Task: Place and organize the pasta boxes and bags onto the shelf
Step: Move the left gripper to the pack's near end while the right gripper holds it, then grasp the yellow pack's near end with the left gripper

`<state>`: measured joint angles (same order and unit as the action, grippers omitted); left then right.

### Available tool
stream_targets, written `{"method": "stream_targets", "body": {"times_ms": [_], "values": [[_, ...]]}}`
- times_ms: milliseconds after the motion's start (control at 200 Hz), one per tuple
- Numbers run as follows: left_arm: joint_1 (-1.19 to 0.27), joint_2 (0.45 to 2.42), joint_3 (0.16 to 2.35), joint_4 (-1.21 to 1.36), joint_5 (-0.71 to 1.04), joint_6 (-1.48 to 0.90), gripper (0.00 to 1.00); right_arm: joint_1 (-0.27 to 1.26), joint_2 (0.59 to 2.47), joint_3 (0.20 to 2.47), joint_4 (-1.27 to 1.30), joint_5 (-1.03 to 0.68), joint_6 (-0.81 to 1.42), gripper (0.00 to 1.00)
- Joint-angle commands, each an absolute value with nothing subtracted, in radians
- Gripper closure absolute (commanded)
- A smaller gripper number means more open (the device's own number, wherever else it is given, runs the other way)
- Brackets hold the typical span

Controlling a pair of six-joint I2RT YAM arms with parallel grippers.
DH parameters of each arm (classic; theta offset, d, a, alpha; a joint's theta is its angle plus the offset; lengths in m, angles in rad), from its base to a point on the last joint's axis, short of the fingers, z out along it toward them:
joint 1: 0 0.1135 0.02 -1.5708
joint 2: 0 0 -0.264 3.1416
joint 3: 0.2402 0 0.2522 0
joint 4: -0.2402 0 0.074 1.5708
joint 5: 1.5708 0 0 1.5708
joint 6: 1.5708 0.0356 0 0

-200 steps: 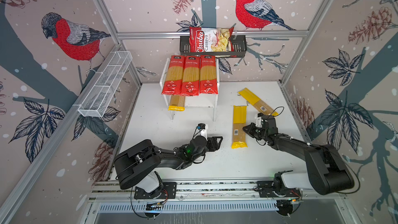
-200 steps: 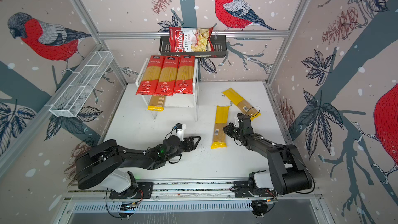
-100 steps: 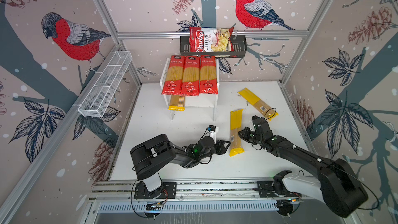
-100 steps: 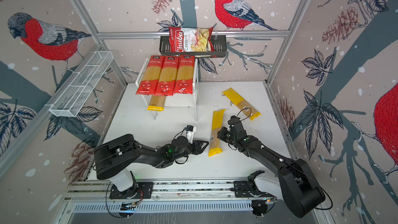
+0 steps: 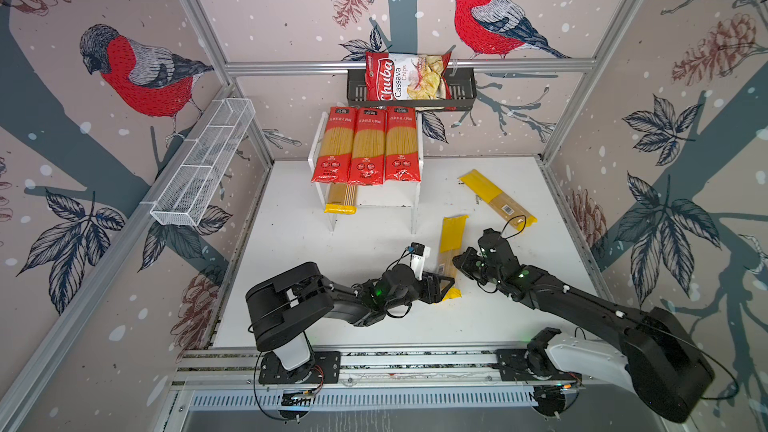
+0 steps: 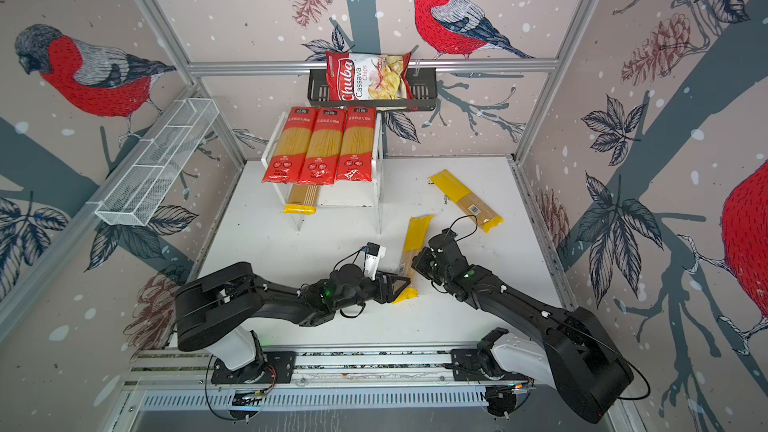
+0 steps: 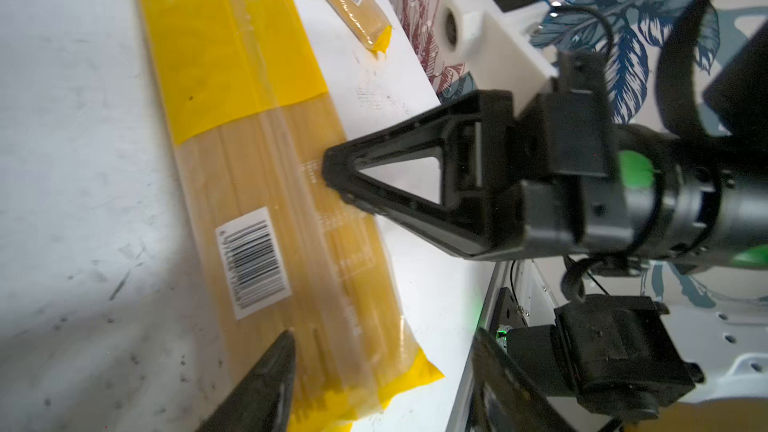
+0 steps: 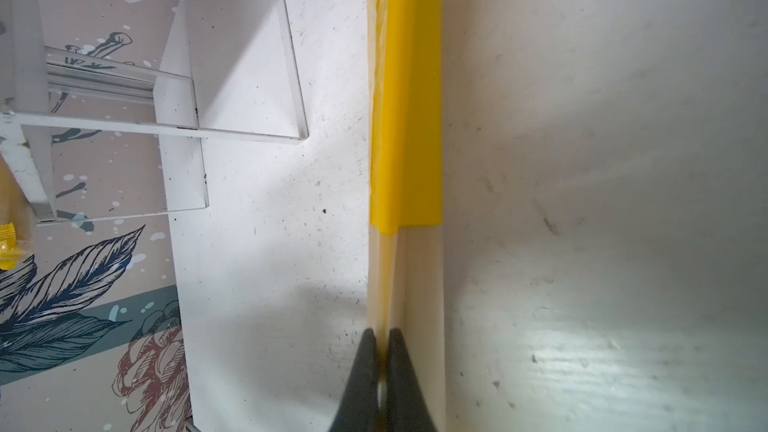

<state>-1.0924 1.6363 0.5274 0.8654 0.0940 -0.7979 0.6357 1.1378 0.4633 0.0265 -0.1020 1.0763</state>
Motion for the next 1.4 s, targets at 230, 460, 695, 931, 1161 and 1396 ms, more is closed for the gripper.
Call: {"method": "stream_targets", "body": {"times_ms": [230, 460, 695, 931, 1161, 1396], "values": [[-1.214, 1.599, 0.702, 0.488, -0.122, -0.528, 0.14, 0.629, 1.098, 0.481, 0.132, -0.162, 1.175, 1.0], [-1.253, 1.567, 0.801, 0.256, -0.324, -0.28, 0.14, 0.577, 1.071, 0.492, 0.133, -0.225, 1.186, 1.0], [-1.352, 1.6, 0.806, 0.267, -0.484, -0.114, 0.13, 0.552, 1.059, 0.494, 0.163, -0.276, 1.225, 1.0], [-1.364, 1.708, 0.9, 0.133, -0.746, -0.112, 0.13, 0.552, 1.045, 0.511, 0.174, -0.321, 1.258, 1.0], [-1.367, 1.737, 0.902, 0.177, -0.864, -0.082, 0.19, 0.55, 1.034, 0.526, 0.151, -0.324, 1.252, 1.0], [-1.362, 1.655, 0.839, 0.308, -0.802, -0.084, 0.24, 0.555, 1.04, 0.52, 0.17, -0.333, 1.259, 1.0]]}}
